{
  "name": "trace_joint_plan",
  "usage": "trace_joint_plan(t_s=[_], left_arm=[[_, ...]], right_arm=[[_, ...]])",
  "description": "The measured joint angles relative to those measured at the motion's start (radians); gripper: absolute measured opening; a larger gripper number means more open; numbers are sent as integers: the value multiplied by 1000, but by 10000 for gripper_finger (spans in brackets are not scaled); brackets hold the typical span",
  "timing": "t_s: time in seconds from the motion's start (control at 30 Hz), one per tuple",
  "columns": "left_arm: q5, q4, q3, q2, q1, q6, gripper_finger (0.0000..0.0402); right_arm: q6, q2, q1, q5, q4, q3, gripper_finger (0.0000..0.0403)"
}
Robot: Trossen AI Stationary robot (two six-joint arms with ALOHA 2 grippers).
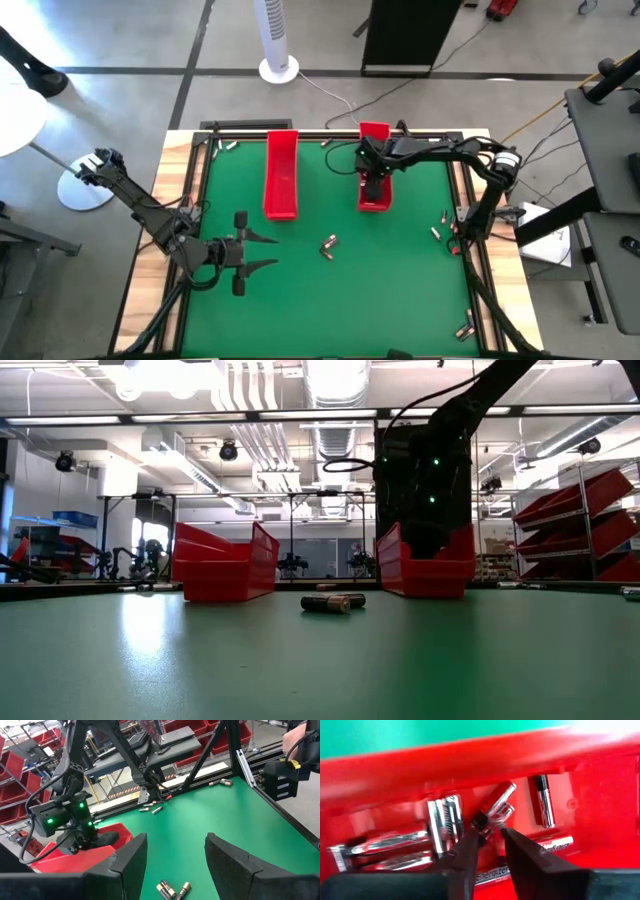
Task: Sort batteries
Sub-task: Put the silver battery into the right red bin
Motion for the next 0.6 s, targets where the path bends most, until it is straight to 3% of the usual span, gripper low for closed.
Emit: trace_joint_plan(t_s=[0.4, 0.6], left_arm=[[-26, -4, 0, 0, 0, 3, 180], [-26, -3, 0, 0, 0, 3, 180]], right_arm=[[15, -10, 73, -5, -174, 113, 151], [61, -11, 157, 59, -242, 106, 171]])
